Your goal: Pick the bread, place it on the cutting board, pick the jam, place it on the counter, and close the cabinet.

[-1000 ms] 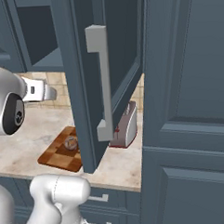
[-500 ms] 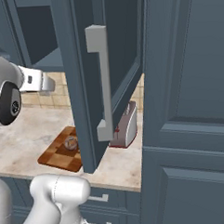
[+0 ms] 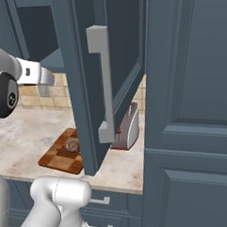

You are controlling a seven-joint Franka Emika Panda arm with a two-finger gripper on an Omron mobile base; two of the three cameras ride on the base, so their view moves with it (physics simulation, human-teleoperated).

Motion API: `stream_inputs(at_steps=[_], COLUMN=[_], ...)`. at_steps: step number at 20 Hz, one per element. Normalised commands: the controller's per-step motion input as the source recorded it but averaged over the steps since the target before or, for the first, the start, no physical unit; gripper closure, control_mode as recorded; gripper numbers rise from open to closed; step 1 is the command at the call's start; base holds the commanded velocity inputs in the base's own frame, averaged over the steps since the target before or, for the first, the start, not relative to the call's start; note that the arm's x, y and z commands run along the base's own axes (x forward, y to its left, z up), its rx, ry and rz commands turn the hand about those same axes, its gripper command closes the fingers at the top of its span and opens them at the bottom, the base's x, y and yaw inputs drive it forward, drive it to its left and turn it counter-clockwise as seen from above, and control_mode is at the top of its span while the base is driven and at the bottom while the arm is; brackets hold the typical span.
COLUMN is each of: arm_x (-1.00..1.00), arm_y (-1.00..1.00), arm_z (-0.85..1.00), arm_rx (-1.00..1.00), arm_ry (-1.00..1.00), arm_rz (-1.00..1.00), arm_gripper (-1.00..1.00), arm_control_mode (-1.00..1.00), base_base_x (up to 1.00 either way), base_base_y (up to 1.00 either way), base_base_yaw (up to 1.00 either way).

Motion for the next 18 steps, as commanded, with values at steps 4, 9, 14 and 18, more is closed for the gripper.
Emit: stream_inputs(at_steps=[4,9,14,18], arm_x=[0.14,0.32,0.37,0.37], arm_y=[0.0,0.0,-0.02,-0.07], arm_z=[0.05,0.01,0.08,0.1], arm_rx=[0.0,0.0,0.0,0.0], arm_ry=[0.0,0.0,0.0,0.0], arm_rz=[0.0,0.0,0.0,0.0], arm_gripper=[-1.0,-1.0,-1.0,-1.0], arm_control_mode=[-1.0,-1.0,-1.0,-1.0], base_base_x=[0.0,0.0,0.0,0.0], base_base_y=[0.0,0.0,0.0,0.0], base_base_yaw=[0.0,0.0,0.0,0.0])
